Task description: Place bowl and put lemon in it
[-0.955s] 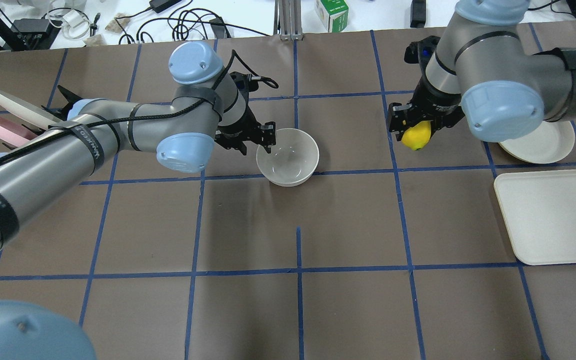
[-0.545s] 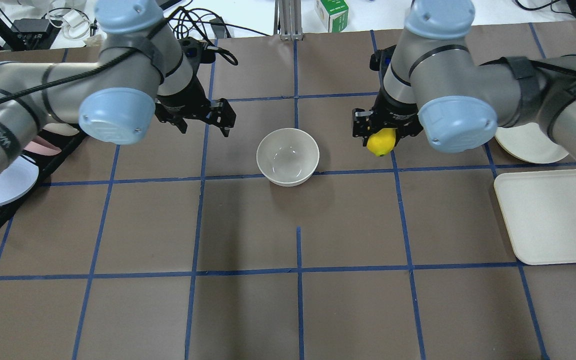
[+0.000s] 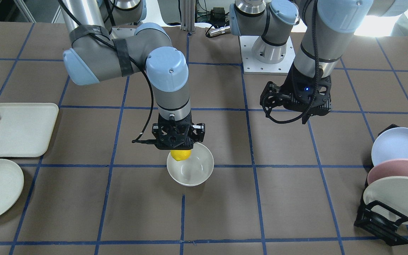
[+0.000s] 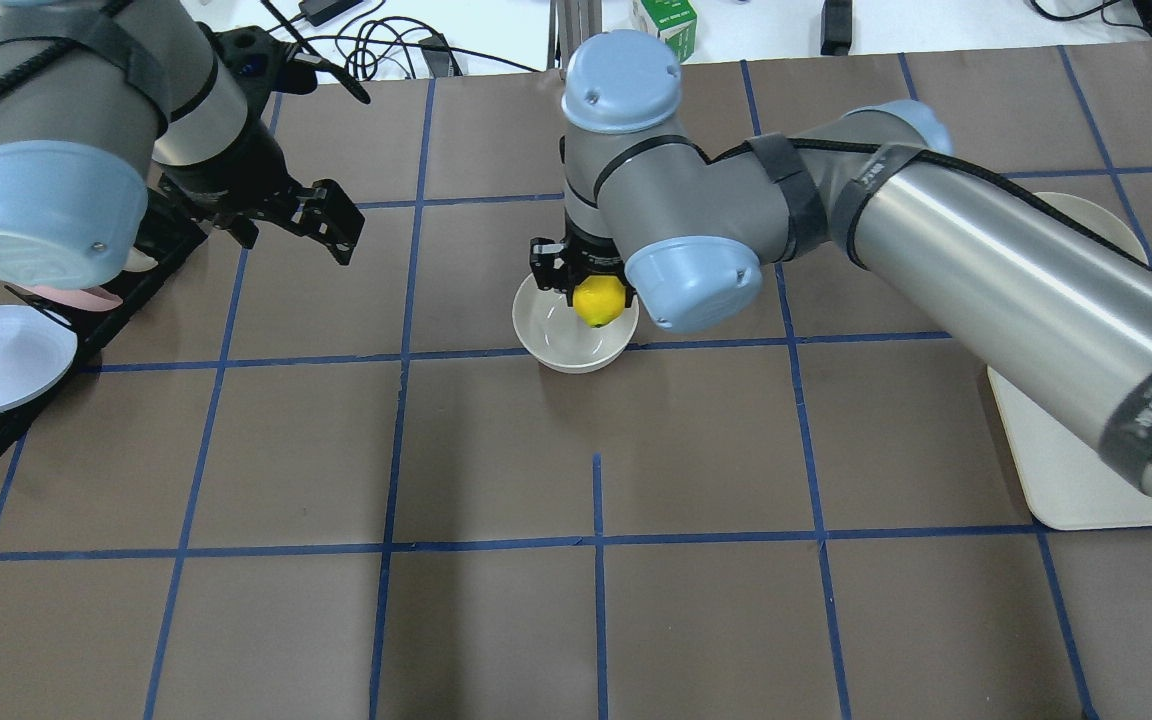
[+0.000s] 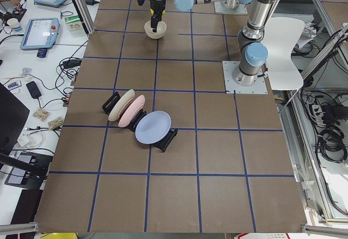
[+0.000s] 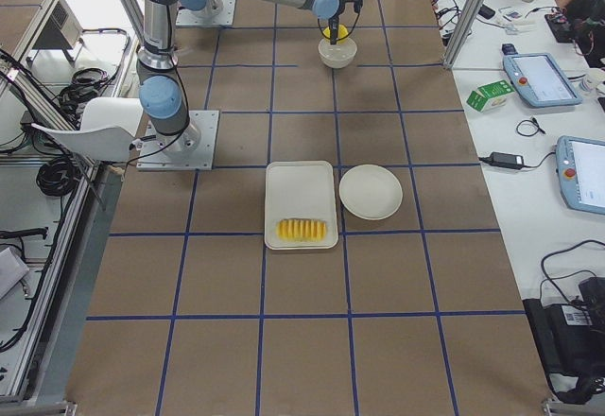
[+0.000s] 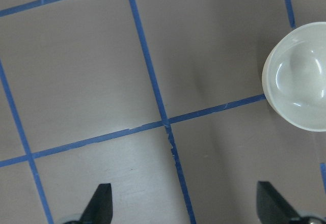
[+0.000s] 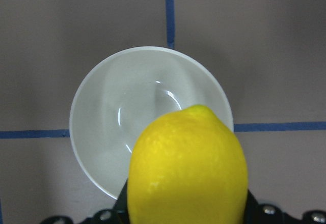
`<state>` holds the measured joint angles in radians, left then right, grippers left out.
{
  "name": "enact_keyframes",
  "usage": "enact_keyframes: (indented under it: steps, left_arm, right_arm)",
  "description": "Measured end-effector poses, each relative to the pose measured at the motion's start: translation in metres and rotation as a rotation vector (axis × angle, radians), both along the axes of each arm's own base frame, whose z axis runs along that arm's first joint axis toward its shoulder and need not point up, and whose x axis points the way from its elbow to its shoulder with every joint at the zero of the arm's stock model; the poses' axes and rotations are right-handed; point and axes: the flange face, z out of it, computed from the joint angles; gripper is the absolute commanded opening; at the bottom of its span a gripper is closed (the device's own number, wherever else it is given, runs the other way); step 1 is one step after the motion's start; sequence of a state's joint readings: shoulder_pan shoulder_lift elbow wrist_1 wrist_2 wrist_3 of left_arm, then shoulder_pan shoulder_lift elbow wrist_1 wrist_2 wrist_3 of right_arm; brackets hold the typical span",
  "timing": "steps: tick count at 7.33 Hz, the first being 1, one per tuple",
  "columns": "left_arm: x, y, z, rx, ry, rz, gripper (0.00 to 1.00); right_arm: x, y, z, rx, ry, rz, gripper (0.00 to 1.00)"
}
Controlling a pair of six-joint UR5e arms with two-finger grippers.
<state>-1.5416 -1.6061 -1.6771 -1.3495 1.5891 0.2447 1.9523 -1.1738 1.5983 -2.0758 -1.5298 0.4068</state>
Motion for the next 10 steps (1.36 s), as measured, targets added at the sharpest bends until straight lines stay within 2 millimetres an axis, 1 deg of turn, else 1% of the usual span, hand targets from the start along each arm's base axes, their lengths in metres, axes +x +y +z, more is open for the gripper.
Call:
enact_keyframes:
  steps: [1,3,4,5,7,8,9,10]
  left_arm:
    - [0.005,0.004,0.005,0.004,0.004,0.014,1.00]
    - [0.007,0.007,0.009,0.003,0.022,0.025,1.00]
    - [0.007,0.009,0.009,0.004,0.024,0.026,1.00]
    - [0.008,0.009,0.009,0.004,0.027,0.027,1.00]
    - [0.008,0.006,0.011,0.002,0.025,0.030,1.00]
    - [0.009,0.005,0.013,0.014,0.025,0.037,1.00]
    - [0.010,0.004,0.019,0.036,0.025,0.048,1.00]
    - [0.011,0.001,0.026,0.054,0.026,0.074,1.00]
  right_arm:
    - [0.011,-0.003,-0.016,0.003,0.005,0.015,0.25]
    - [0.021,-0.012,-0.054,0.012,0.008,0.028,0.25]
    - [0.024,-0.013,-0.067,0.024,0.013,0.030,0.42]
    - [0.025,-0.013,-0.074,0.027,0.016,0.032,0.99]
    - [0.025,-0.013,-0.084,0.035,0.024,0.033,1.00]
    - [0.024,-0.012,-0.086,0.039,0.029,0.034,1.00]
    - [0.022,-0.010,-0.083,0.034,0.038,0.033,1.00]
    - [0.020,-0.008,-0.069,0.018,0.047,0.033,1.00]
